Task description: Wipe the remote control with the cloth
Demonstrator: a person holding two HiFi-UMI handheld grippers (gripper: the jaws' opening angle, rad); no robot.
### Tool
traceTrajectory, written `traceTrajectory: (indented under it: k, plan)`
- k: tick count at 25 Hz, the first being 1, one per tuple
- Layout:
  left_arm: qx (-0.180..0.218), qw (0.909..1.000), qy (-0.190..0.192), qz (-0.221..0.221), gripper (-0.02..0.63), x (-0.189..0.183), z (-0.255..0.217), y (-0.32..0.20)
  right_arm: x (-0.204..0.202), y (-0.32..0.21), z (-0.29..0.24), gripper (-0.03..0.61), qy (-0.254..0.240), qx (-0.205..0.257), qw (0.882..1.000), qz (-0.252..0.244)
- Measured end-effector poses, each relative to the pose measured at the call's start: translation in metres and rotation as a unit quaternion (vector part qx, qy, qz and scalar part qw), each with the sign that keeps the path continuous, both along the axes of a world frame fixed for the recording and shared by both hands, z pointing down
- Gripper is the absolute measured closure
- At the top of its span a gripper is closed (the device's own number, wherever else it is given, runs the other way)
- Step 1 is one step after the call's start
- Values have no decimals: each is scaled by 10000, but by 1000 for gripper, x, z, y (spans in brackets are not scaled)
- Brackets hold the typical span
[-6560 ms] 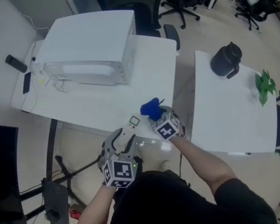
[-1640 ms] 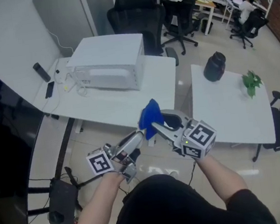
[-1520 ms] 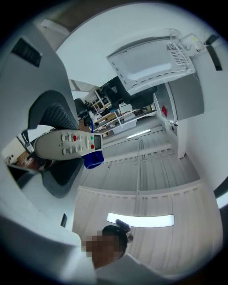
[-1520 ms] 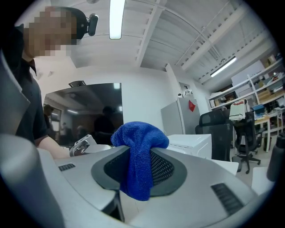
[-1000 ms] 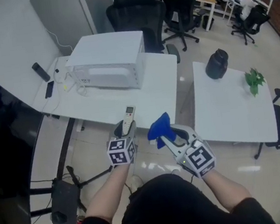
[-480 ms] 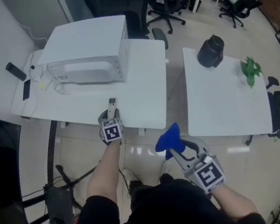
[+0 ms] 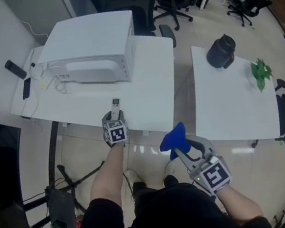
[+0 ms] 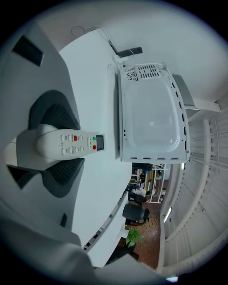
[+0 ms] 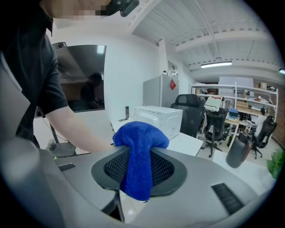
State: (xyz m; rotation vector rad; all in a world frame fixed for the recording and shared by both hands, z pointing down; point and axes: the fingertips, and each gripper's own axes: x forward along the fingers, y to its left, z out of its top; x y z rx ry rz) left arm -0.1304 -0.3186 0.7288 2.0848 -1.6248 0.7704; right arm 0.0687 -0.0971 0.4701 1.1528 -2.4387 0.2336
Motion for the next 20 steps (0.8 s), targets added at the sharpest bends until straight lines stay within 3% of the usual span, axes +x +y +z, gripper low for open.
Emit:
traceTrajectory:
  k: [10, 14, 20]
  plan:
    - [267, 9992, 276, 64, 374, -11, -34, 39, -2, -32, 23, 454, -7, -267, 9993, 247]
    - [382, 9976, 549, 178, 374, -12, -64, 84, -8, -70, 61, 454, 404, -480, 9975, 318]
    - [501, 9947, 728, 534, 375, 5, -106, 131, -14, -135, 168, 453, 1247, -1078, 9858, 317]
